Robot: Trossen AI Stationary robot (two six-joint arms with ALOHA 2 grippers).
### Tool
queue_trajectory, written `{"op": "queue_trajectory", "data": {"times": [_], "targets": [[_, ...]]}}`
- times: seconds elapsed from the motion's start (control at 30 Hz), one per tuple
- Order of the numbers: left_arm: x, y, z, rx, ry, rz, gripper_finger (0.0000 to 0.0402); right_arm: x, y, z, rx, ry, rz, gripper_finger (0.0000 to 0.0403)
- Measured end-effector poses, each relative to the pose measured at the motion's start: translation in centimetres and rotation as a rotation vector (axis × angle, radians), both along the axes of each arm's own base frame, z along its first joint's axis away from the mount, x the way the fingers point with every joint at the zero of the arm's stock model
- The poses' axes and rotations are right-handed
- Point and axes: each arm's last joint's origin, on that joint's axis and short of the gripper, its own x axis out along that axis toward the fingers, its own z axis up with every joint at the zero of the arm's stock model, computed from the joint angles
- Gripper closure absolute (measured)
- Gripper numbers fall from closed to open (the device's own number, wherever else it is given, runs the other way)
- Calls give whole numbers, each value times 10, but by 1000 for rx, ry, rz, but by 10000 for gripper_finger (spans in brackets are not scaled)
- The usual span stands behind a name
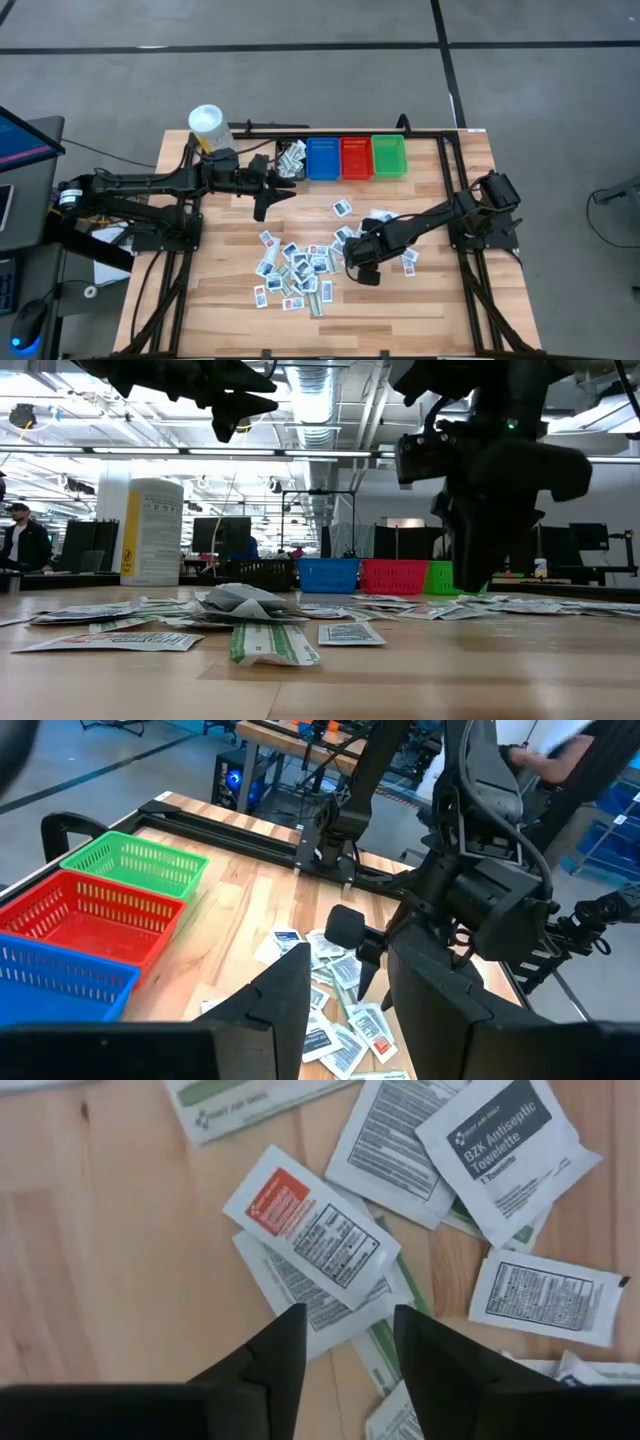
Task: Pick & Place First Aid Supplies
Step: Put the green bandage pack in the black bin
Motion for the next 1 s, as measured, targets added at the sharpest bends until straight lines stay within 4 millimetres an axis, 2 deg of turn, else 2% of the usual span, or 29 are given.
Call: {"op": "queue_trajectory", "data": {"times": [0.2, 0.57, 0.77, 1.0], "targets": [[0, 0, 0, -17, 0, 4, 266, -1, -9, -1, -8, 53, 75, 249], [1, -6, 0, -18, 0, -22, 266, 0, -38, -21, 39, 137, 163, 257], [1, -9, 0, -18, 1, -37, 266, 4, -38, -43, 77, 200, 184, 265], [2, -12, 0, -17, 1, -48, 266, 5, -35, -45, 46, 192, 182, 272]]}}
